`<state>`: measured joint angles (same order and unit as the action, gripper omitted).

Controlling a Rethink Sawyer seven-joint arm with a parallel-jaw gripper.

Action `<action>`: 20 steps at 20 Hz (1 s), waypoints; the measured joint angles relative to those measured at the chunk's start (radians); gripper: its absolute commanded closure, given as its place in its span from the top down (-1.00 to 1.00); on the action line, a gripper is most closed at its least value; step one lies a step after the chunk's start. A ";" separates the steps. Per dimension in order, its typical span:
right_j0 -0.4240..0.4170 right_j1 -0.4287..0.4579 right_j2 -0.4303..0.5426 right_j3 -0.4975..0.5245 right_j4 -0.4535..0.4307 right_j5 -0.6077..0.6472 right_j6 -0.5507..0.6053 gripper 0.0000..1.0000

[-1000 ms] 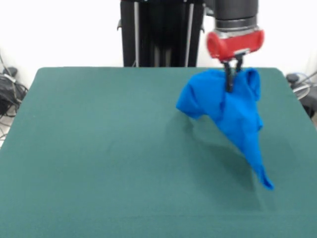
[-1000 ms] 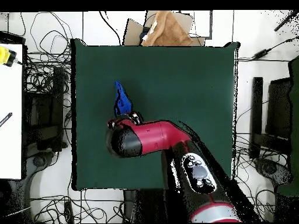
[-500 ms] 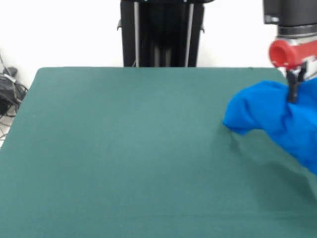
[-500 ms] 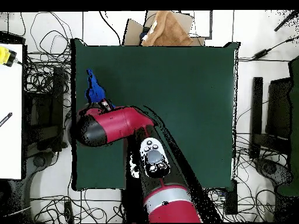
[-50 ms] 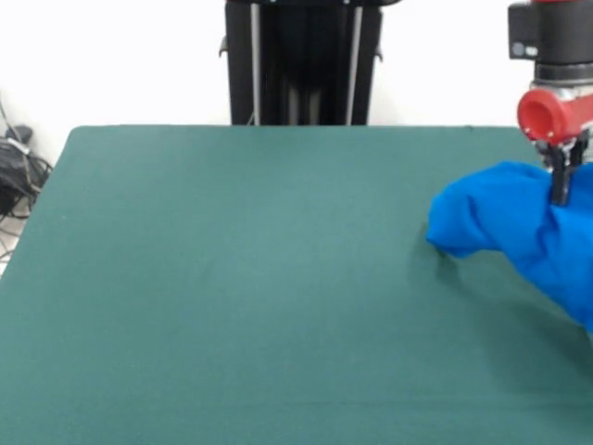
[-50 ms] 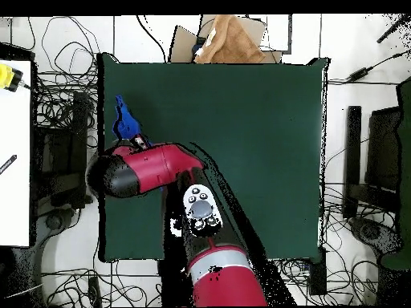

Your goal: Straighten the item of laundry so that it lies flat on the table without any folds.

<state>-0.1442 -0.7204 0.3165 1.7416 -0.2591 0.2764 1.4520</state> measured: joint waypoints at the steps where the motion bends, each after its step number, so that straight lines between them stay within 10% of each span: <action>1: -0.003 0.003 -0.002 0.000 0.000 0.000 0.000 -1.00; 20: -0.199 0.055 -0.010 -0.022 -0.001 0.001 0.000 -1.00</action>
<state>-0.3429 -0.6651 0.3065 1.7194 -0.2602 0.2772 1.4520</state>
